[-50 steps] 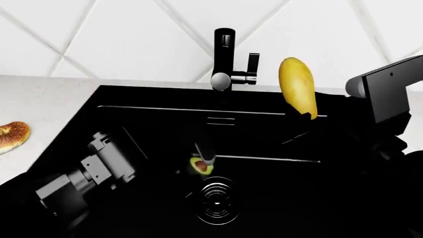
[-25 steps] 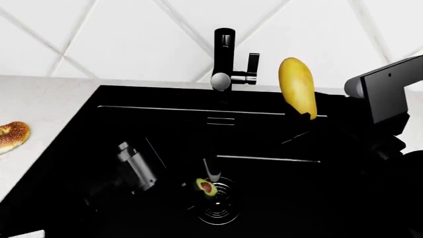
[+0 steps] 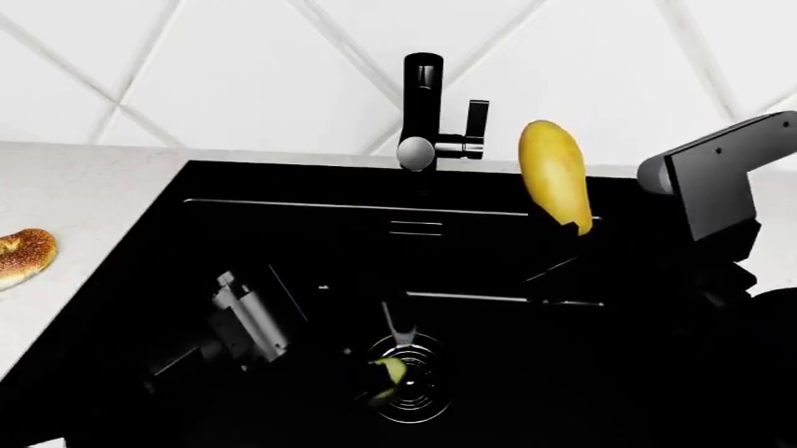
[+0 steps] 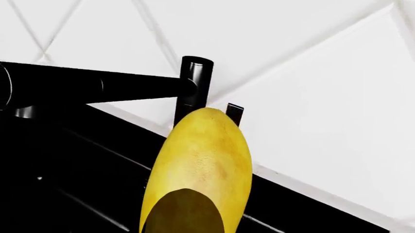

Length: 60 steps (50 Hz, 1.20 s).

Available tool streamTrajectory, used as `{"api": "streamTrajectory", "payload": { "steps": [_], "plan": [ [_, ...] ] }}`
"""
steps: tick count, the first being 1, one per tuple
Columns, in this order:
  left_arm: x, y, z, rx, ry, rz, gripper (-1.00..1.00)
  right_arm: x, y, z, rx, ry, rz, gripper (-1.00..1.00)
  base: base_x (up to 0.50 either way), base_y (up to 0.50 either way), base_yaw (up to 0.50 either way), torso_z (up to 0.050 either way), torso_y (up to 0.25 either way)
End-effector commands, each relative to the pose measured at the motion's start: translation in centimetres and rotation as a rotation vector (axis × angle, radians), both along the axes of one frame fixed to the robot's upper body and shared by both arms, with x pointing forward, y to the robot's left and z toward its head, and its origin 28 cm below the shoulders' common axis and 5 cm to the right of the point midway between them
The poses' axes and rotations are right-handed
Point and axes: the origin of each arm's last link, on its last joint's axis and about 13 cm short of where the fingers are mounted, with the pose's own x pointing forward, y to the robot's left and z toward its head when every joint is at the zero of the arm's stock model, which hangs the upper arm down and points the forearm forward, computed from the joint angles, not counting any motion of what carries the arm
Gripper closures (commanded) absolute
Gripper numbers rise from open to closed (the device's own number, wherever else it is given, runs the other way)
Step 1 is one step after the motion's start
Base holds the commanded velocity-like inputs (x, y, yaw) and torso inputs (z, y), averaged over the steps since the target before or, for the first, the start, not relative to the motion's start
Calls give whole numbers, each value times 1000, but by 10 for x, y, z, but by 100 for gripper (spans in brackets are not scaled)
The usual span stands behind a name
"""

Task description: Pick up the fruits and vegetables and place them in the sink. Turn on the sink faucet to wash them. Then turn the sink off and put them in the tray.

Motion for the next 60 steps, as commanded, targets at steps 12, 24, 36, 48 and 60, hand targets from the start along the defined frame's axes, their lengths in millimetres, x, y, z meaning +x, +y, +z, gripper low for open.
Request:
{"api": "streamTrajectory", "payload": {
  "steps": [12,24,36,48,60],
  "plan": [
    [-59,29,42,-98,-189,145,-100,5,18,-9,-269,155,133,100,0,0,0,0,0],
    [-76,45,69,-103,-301,245,-100,31,29,-12,-409,243,167,100,0,0,0,0,0],
    [-85,51,85,-120,-360,266,-100,47,39,-12,-433,324,260,100,0,0,0,0,0],
    [-90,54,88,-123,-377,261,-100,69,55,-38,-506,433,294,100,0,0,0,0,0],
    [-92,55,91,-123,-395,273,-100,81,61,-63,-516,483,290,100,0,0,0,0,1]
  ]
}}
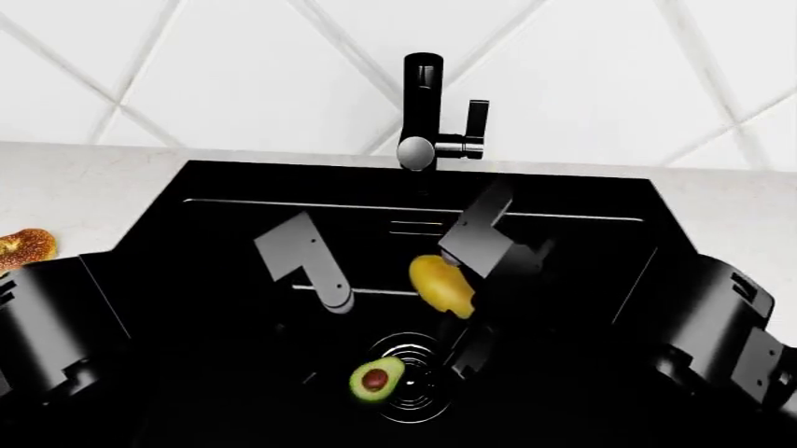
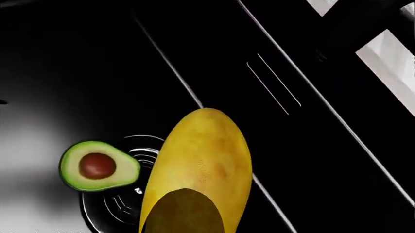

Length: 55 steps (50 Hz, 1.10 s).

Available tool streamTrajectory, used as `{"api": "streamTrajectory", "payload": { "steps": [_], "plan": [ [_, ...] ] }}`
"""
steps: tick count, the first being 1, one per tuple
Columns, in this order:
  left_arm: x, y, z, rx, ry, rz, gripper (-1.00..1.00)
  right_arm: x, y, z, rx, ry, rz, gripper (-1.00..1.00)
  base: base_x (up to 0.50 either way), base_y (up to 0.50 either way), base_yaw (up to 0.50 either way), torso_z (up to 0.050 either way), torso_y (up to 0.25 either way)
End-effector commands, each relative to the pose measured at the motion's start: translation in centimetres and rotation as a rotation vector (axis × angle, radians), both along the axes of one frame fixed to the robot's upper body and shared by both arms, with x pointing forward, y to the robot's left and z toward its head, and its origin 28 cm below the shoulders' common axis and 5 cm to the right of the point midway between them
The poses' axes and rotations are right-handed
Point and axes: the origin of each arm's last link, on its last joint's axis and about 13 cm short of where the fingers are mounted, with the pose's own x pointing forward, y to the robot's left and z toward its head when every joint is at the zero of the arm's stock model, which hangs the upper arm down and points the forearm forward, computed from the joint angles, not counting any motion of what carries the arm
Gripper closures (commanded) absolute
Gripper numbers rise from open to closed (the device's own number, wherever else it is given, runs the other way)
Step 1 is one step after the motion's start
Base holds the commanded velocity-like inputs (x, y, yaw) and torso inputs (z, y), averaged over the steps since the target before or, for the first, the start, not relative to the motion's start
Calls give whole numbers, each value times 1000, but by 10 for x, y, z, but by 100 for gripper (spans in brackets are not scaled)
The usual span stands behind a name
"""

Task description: Pick up the fruits and vegetables and place them in the sink. Turn on the sink faucet to wash them. Then turn the sink off and put them in the tray.

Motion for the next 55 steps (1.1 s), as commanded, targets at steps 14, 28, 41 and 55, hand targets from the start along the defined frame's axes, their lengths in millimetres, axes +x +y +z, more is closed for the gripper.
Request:
{"api": "streamTrajectory", "payload": {
  "steps": [14,28,41,55],
  "plan": [
    [-5,4,6,-3,-20,14,-100,17,18,-45,-110,128,30,100,0,0,0,1,0],
    [-5,3,6,0,-22,15,-100,21,20,-66,-131,184,38,100,0,0,0,0,0],
    [-6,3,7,0,-28,13,-100,20,21,-76,-163,220,60,100,0,0,0,0,0],
    [-5,2,5,6,-24,10,-100,20,17,-73,-184,202,49,-100,0,0,0,0,1]
  ]
}}
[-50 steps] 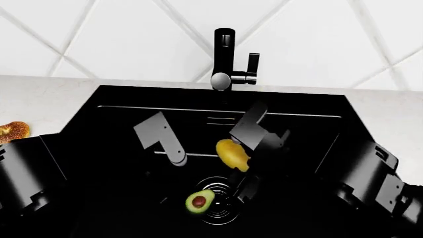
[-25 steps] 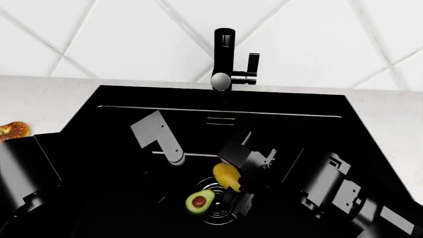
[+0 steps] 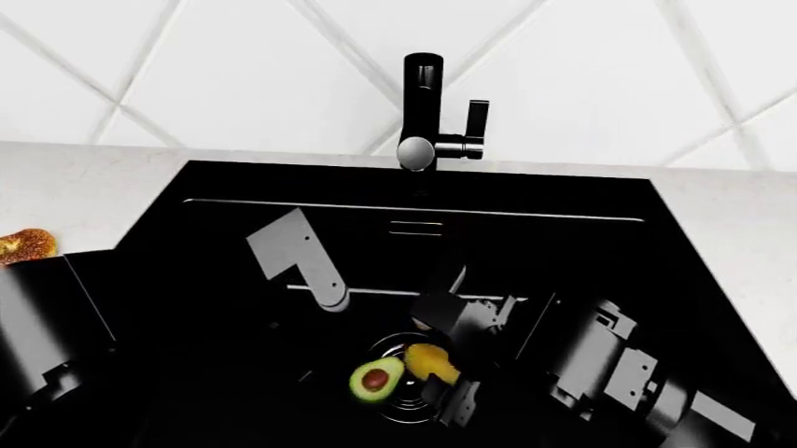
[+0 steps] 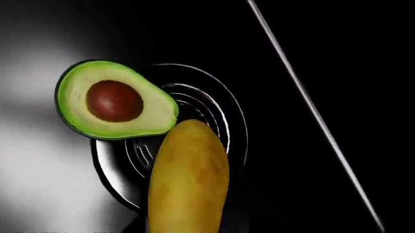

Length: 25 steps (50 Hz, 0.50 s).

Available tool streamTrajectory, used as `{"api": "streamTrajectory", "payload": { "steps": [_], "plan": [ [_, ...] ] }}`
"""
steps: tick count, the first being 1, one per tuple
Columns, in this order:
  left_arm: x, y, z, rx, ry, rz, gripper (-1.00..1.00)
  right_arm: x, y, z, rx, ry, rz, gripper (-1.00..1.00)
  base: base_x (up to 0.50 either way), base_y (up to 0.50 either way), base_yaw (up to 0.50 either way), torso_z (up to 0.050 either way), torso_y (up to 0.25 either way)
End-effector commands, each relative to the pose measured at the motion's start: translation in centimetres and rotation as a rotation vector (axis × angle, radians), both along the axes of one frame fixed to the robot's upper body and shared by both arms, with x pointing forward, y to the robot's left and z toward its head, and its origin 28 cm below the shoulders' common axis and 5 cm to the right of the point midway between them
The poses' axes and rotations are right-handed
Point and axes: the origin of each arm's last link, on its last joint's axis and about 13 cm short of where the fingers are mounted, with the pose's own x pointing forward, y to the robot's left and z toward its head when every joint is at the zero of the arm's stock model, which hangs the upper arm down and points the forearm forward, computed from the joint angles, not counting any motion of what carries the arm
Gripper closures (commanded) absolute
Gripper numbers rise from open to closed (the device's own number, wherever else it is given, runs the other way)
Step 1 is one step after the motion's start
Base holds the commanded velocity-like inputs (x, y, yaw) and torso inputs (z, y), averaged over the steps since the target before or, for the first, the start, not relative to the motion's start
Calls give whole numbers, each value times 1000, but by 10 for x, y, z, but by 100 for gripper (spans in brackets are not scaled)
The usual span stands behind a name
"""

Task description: Pick up the fruits and vegetables and place them in the sink. Turn on the sink faucet to wash them. Then turn the sink off and put them in the tray.

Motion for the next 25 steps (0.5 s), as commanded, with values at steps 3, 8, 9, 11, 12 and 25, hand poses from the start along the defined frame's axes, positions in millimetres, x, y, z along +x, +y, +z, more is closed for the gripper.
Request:
{"api": "streamTrajectory", "payload": {
  "steps": [3,8,9,11,12,25],
  "plan": [
    [0,0,-1,4,1,-2,-100,1,-3,1,-29,-17,-5,-100,0,0,0,0,0],
    [0,0,-2,2,1,-1,-100,0,-5,6,-10,-31,-21,-100,0,0,0,0,0],
    [0,0,-2,1,1,-1,-100,0,-5,8,-3,-35,-23,-100,0,0,0,0,0],
    [-1,0,-2,2,2,-1,-100,-2,-7,10,11,-42,-23,-100,0,0,0,0,0],
    [-1,0,-2,1,2,0,-100,-3,-8,13,29,-52,-24,-100,0,0,0,0,0],
    [-1,1,-5,-7,3,3,-100,-51,-37,70,124,-307,-31,-100,0,0,0,0,0]
  ]
}}
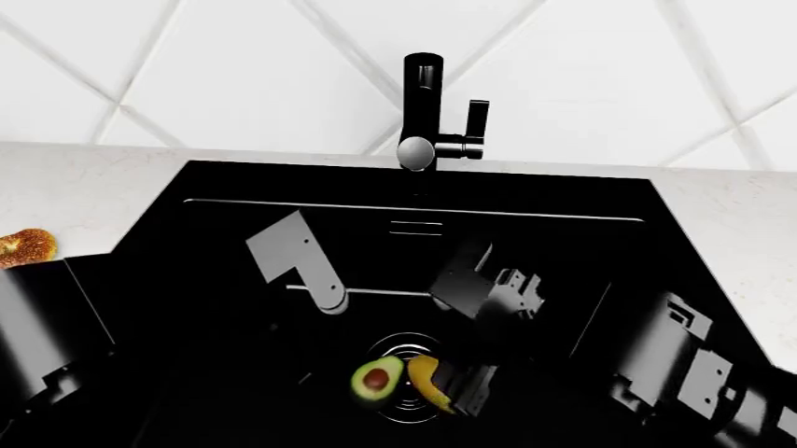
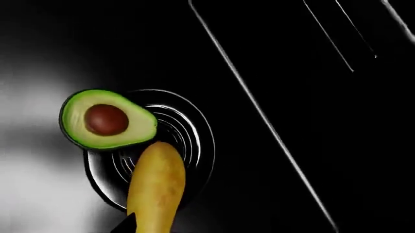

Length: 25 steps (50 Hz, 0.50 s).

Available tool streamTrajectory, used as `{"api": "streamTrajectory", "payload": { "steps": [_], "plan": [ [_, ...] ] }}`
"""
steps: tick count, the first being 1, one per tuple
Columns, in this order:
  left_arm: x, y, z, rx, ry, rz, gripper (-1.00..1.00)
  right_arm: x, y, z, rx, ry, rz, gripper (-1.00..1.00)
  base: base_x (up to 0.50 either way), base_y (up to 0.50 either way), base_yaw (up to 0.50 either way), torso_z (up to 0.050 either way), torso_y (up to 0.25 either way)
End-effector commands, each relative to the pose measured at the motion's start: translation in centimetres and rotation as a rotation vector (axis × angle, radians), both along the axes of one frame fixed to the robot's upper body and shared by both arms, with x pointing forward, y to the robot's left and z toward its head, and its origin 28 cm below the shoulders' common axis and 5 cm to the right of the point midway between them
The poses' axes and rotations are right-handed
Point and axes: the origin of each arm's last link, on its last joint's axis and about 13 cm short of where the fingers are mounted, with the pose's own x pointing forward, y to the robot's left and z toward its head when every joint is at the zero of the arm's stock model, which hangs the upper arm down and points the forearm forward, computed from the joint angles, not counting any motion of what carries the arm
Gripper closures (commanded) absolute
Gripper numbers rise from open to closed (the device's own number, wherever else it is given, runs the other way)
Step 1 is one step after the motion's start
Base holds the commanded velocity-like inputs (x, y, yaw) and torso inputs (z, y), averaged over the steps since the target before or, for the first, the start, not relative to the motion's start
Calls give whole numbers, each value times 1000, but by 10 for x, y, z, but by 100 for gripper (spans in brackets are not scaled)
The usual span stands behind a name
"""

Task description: Pick up the fruits and vegetables and place them in the sink. Turn on the sink faucet to wash them. Then turn the sink off and put them in the tray.

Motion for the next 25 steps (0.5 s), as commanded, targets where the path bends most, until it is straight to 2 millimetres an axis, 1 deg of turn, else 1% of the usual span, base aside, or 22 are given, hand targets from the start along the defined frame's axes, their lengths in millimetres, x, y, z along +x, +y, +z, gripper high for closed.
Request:
{"api": "streamTrajectory", "payload": {
  "steps": [1,5,7,13,16,20,25],
  "plan": [
    [0,0,-2,-6,2,3,-100,-41,-22,38,56,-225,-25,-100,0,0,0,0,0],
    [-1,-1,-3,-5,0,1,-100,-60,-29,44,83,-317,-47,-100,0,0,0,0,0],
    [-1,-2,-3,-4,-1,2,-100,-67,-32,47,106,-394,-87,-100,0,0,0,0,0],
    [1,-4,-7,-2,-2,8,-100,-83,-36,46,201,-592,-196,-100,0,0,0,0,0],
    [0,-4,-8,-3,-2,16,-100,-89,-39,49,271,-694,-249,-100,0,0,0,0,0],
    [0,-3,-9,-9,-2,25,-100,-94,-46,53,306,-835,-359,-100,0,0,0,0,0],
    [0,-4,-10,-8,5,26,-100,-90,-48,61,328,-941,-439,-100,0,0,0,0,0]
  ]
}}
